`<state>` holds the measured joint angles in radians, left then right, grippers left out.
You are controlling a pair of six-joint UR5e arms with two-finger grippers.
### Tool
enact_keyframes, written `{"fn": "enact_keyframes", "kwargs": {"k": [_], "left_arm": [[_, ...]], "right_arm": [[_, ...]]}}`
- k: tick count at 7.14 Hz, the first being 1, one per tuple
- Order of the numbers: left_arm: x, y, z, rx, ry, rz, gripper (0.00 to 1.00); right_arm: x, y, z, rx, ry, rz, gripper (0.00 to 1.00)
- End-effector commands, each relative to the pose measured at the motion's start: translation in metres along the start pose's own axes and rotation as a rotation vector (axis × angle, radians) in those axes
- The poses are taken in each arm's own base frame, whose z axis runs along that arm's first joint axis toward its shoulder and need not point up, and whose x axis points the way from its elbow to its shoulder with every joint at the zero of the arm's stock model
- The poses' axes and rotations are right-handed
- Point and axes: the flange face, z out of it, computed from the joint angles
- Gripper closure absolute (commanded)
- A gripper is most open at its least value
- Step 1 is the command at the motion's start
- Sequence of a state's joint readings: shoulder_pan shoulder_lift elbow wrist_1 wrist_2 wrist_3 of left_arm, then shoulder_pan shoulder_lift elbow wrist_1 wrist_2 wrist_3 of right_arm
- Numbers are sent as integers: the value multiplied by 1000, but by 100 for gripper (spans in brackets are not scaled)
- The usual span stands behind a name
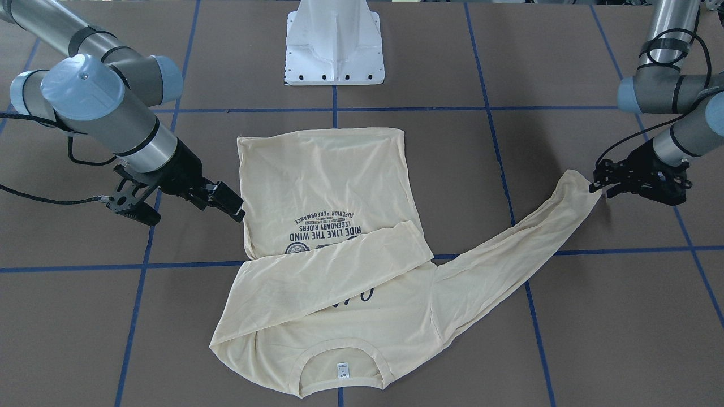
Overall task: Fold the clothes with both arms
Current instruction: 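Release the sleeve on the shirt and raise the right gripper away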
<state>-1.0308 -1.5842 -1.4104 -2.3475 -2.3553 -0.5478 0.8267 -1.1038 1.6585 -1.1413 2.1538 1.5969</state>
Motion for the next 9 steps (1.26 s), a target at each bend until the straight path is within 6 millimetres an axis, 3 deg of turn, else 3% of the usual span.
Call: {"fn": "enact_keyframes", "kwargs": {"k": [1, 2, 3, 6, 7, 9], "left_arm": [[-4, 0, 4, -3, 0, -1, 56], [-4, 0, 4, -3, 0, -1, 70], [-1, 0, 3, -2, 6, 1, 100], [15, -3, -13, 26, 28, 27, 100], [50, -9, -38, 52, 75, 63, 100], [123, -33, -82, 112, 173, 2, 100]], "right_arm": [[0, 0, 0, 0, -1, 0, 1], [0, 0, 0, 0, -1, 0, 1], [-1, 1, 0, -1, -1, -2, 1], [-1, 1, -1, -3, 0, 1, 1], [2, -10, -12, 3, -7, 12, 2], [46, -53, -47, -31, 0, 93, 1]]}}
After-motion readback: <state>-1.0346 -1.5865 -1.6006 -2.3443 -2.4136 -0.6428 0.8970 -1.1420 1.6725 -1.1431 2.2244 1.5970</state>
